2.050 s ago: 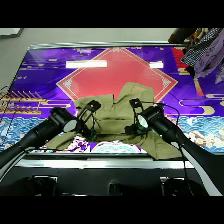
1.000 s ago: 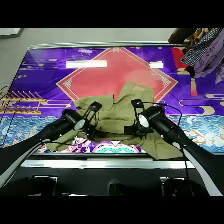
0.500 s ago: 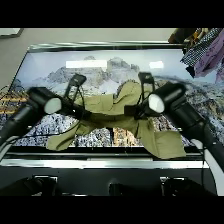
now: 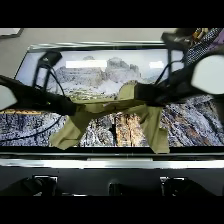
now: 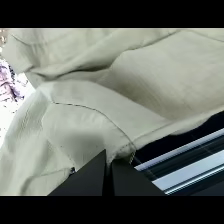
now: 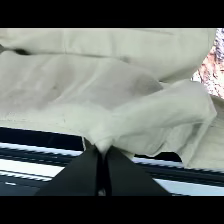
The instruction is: Fold the clothes and pants, and hang the long-sleeved shirts on hangers.
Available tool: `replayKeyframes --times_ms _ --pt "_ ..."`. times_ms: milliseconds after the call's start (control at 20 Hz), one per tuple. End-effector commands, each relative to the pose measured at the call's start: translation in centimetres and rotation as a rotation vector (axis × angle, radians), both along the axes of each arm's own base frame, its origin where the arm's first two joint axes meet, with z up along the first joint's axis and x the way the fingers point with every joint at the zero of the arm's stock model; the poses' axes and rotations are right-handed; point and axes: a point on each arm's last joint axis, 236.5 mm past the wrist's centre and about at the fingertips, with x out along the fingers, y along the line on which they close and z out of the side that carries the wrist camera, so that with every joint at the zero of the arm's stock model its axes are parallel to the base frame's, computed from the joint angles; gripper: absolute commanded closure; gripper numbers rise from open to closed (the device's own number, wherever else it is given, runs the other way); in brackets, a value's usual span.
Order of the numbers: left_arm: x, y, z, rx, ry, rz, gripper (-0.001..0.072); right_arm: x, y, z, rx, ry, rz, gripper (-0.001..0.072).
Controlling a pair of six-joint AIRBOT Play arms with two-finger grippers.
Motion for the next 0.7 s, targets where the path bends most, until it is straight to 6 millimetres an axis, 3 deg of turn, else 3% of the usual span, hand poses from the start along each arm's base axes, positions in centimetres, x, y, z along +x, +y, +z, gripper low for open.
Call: replayKeyframes --times_ms 0,200,350,450,650 --pt "-0.8 0.5 4.0 -0.039 -0.051 -0.001 0.0689 -1.5 -1.0 4.1 0.041 -0.054 -0.006 0.0683" --pt "-1.5 0.9 6.9 -0.068 -0.09 -0.003 0.0689 -2.2 -0.9 6.7 0.092 -0.105 0.008 0.0683" --pt "-1.1 0.7 6.4 -0.06 -0.078 0.0 0.0689 -1.3 -1.6 5.5 0.016 -0.104 0.025 0.0682" --pt "-0.3 0.1 4.0 -0.042 -0.005 0.043 0.0689 -0.6 -2.0 3.0 -0.075 -0.061 0.059 0.0682" --pt "1.0 -0.8 -4.1 0.018 0.134 0.112 0.0689 -0.1 -1.2 -4.7 -0.167 0.075 0.108 0.0683"
